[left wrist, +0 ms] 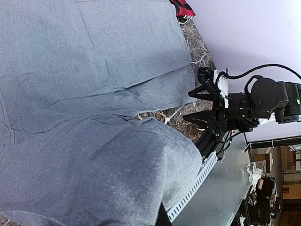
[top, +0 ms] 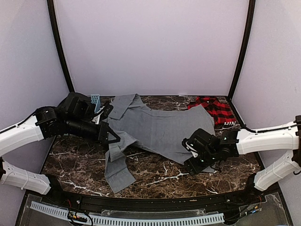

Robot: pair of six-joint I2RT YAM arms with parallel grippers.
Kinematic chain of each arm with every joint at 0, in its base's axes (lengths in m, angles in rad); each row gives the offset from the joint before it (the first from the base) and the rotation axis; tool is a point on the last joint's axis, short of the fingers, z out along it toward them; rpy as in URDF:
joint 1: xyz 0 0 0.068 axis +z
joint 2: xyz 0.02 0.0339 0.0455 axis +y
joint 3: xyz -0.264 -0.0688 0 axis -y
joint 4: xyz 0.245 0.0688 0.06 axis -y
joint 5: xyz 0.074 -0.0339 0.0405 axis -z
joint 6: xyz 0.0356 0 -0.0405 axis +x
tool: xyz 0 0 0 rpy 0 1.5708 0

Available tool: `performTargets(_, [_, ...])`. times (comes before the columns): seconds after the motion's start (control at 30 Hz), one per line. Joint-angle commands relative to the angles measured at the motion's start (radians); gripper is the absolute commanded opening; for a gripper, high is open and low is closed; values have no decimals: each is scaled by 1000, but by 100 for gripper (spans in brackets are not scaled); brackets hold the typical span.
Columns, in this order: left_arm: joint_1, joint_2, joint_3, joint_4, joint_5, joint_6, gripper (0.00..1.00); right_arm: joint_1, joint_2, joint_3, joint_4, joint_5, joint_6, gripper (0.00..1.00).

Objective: Fold and stack the long sleeve shirts
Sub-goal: Pick up the flattened shirt from the center of the board.

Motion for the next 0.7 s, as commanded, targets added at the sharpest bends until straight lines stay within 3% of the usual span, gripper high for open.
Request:
performTargets(0.0, [7, 6, 40, 12, 36, 3, 0, 40, 60, 36, 41, 139, 14, 73])
performTargets(0.33, [10, -4, 74, -18, 30, 8, 0, 91, 220, 106, -66, 371, 63, 71])
performTargets(0.53, [17, 2, 77, -31, 23, 19, 0, 92, 240, 130, -150, 425, 133, 50])
performTargets(0.67, [27, 4, 78, -35, 34, 20, 0, 90, 251, 132, -203, 436, 181, 41])
